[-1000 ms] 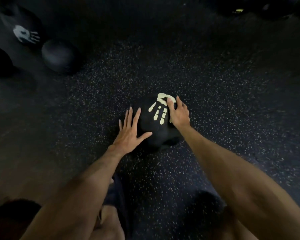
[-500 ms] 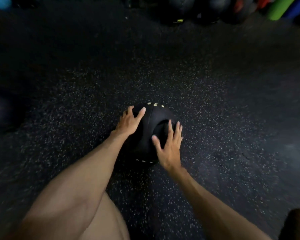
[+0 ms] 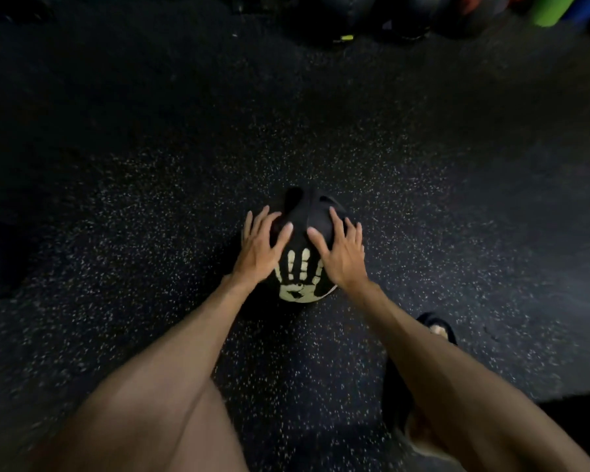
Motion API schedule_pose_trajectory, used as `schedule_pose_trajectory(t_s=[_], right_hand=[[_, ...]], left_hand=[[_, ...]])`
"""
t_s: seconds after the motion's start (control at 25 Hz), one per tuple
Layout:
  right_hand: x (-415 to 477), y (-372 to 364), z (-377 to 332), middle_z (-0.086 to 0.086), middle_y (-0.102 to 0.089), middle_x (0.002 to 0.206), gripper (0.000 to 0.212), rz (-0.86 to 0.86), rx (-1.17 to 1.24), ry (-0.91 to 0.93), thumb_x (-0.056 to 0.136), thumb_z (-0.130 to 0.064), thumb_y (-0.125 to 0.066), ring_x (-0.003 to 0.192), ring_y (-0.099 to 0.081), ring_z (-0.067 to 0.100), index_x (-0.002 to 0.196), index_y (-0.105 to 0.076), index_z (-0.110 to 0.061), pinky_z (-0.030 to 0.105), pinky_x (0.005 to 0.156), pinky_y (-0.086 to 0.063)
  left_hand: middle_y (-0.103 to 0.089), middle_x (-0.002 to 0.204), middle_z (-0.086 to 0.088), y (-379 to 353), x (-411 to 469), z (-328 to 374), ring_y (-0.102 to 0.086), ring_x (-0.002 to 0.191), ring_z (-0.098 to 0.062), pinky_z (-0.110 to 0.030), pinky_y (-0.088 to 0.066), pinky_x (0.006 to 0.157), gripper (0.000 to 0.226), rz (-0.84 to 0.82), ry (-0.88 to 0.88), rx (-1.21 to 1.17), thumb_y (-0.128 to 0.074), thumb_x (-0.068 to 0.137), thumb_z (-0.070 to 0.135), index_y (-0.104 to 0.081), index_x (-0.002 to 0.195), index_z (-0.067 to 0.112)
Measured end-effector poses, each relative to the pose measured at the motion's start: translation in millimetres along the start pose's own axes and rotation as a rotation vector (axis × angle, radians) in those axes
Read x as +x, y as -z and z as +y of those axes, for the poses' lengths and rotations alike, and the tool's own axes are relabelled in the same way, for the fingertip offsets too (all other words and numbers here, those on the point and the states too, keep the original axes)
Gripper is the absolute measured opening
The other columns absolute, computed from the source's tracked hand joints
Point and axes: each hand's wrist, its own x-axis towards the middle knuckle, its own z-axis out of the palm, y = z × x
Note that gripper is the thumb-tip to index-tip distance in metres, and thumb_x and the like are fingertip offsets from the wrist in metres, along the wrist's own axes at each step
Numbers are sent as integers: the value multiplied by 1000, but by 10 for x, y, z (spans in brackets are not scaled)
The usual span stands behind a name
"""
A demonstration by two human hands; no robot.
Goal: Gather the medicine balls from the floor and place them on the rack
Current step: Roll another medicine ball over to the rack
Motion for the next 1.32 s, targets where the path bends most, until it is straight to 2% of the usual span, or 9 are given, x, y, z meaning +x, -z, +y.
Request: schedule_pose_trajectory(t_s=[0.16, 0.28, 0.36, 0.48, 0.64, 0.8, 1.08, 1.2, 1.32], right_hand=[[823, 239, -124, 15, -26, 160, 81, -35, 59, -62, 87, -82, -32, 151, -15, 35, 156, -19, -41, 67, 117, -14], [1459, 362, -254, 17, -35, 155, 82, -62, 31, -39, 89, -80, -32, 144, -29, 38, 155, -26, -32, 64, 116, -21], [1739, 366, -316, 14, -38, 153, 76, -56, 26, 95, 93, -74, -36, 142, -34, 34, 153, -30, -29, 61, 116, -25], [1821, 259, -255, 10, -30, 159, 68, -1, -10, 344, 97, -64, -37, 149, -23, 28, 153, -31, -28, 57, 120, -20], [1741, 134, 3, 8, 3, 168, 79, 15, -124, 515, 97, -67, -37, 155, 8, 25, 160, -11, -27, 52, 125, -3], [2138, 216, -155, 5, 10, 168, 84, -110, -122, 490, 94, -75, -34, 155, 14, 24, 159, 2, -36, 56, 124, -5], [3140, 248, -1080, 4, -4, 169, 81, -308, -102, 234, 90, -78, -34, 155, 1, 25, 158, -11, -40, 62, 121, -6], [3507, 184, -1306, 7, -10, 168, 77, -279, -88, 178, 95, -72, -34, 155, -4, 27, 159, -15, -33, 58, 122, -7], [3411, -5, -1029, 7, -14, 167, 67, -95, -35, 343, 102, -59, -33, 155, -3, 23, 158, -23, -25, 52, 125, -10]], left_hand=[[13, 167, -3, -155, -56, 35, 10, 154, -27, -44, -4, 121, 110, 6, -63, 57, -50, 80, 77, 8, 159, 28], [11, 167, -5, -157, 270, 196, 5, 154, -28, -50, -13, 121, 111, 59, 8, 70, -49, 76, 82, 10, 158, 35], [3, 167, -6, -113, 564, 290, -2, 153, -30, -53, -17, 121, 107, 94, 137, 38, -49, 77, 82, 5, 158, 37], [-5, 167, -7, 17, 1055, 440, -9, 152, -33, -52, -18, 122, 94, 102, 395, -51, -47, 84, 78, -4, 158, 39], [-15, 164, -14, 178, 1707, 551, -16, 150, -37, -55, -18, 121, 78, 224, 604, -135, -33, 91, 77, -15, 157, 40], [-2, 168, -7, 55, 1657, 542, -1, 154, -28, -53, -9, 125, 65, 331, 431, -84, -32, 98, 64, -10, 156, 44], [24, 165, -7, -179, 1719, 327, 25, 151, -28, -63, -8, 119, 91, 270, 229, 260, -35, 91, 75, 14, 157, 36], [23, 165, -8, -11, 2091, 135, 28, 150, -28, -65, -8, 117, 84, 223, 186, 287, -28, 90, 77, 8, 157, 41], [8, 167, -12, 308, 2597, -13, 19, 152, -30, -66, -6, 119, 77, 208, 177, 285, -16, 88, 78, -16, 156, 41]])
